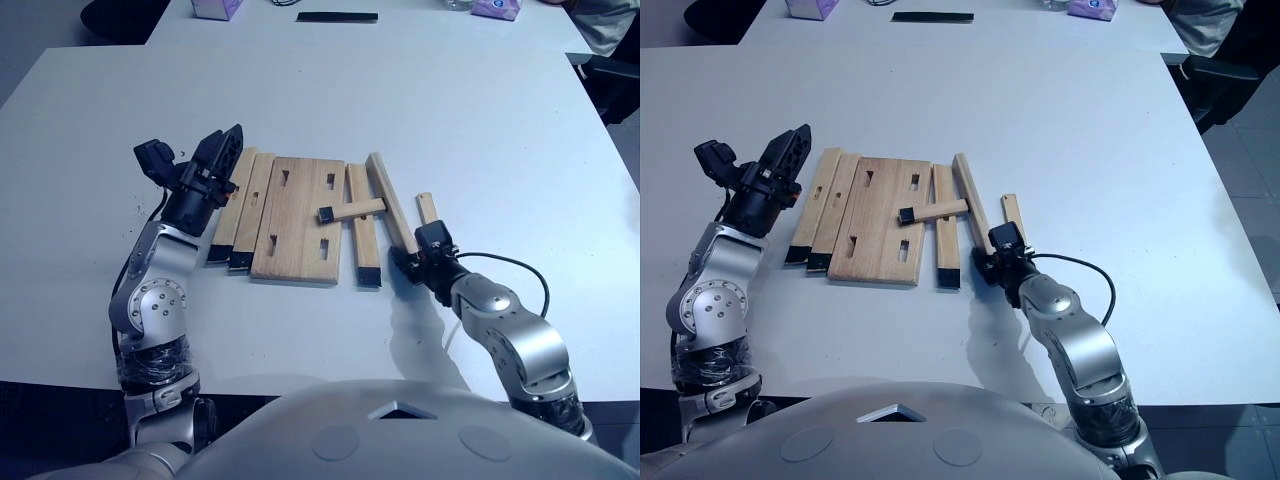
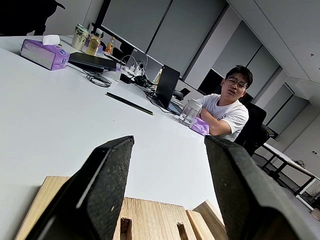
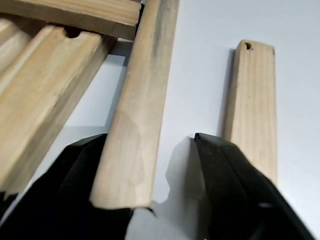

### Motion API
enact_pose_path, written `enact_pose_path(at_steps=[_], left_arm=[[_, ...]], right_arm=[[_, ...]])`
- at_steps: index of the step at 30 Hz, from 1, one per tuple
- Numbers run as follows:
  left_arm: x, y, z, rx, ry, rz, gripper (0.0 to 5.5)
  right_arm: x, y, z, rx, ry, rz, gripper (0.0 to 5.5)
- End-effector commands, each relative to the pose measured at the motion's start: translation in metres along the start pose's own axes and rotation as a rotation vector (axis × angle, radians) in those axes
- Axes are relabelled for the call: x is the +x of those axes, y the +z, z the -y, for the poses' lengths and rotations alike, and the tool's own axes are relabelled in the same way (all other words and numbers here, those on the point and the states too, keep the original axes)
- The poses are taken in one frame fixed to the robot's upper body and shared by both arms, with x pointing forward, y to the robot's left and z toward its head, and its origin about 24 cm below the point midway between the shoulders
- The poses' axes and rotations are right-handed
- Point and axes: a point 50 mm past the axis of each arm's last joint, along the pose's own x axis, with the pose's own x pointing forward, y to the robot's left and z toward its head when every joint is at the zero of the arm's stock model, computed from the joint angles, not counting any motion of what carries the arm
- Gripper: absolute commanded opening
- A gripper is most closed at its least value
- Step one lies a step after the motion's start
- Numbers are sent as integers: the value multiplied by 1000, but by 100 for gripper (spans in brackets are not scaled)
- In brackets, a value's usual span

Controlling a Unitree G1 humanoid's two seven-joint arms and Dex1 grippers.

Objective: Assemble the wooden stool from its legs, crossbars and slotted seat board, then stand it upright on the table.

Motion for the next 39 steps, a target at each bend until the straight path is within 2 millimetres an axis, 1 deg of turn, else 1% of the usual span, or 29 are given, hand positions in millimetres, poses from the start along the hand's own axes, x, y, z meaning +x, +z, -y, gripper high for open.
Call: enact_pose_path(at_steps=[1,3,6,8,10,13,15,18,20,23,25,26,28,32,35,37,39], left_arm=[[-3,-3,0,16,10,-9,261],[-4,-3,0,15,16,-1,261],[-6,-3,-1,16,33,19,261],[-8,-3,-2,15,48,42,261],[-9,0,-2,11,60,74,261],[-11,0,-2,8,71,104,261],[-15,-3,-3,13,85,111,261],[-17,-6,-7,21,104,118,261],[-15,-7,-8,26,106,124,261],[-8,-3,-8,24,83,153,261],[-2,-1,-9,32,59,156,261],[2,0,-10,35,44,151,261],[11,0,-10,39,4,141,261],[25,3,-5,30,-67,137,261],[35,9,5,-16,-157,146,261],[37,14,17,-55,-266,151,261],[39,24,31,-112,-403,163,261]], right_arm=[[2,3,4,50,25,-6,250],[-1,4,6,43,45,-1,223],[-1,9,7,57,82,11,163],[5,18,11,128,104,22,130],[10,27,16,239,145,30,109],[16,42,29,334,211,37,106],[21,54,42,383,255,45,105],[25,70,59,422,285,74,105],[27,80,68,456,333,91,105],[26,98,82,578,486,143,105],[19,109,87,635,604,214,105],[15,111,87,657,659,252,105],[10,111,86,692,739,284,105],[-6,127,75,791,966,417,105],[-19,126,57,871,1146,498,105],[-33,123,43,974,1215,563,105],[-44,116,27,1011,1289,559,105]])
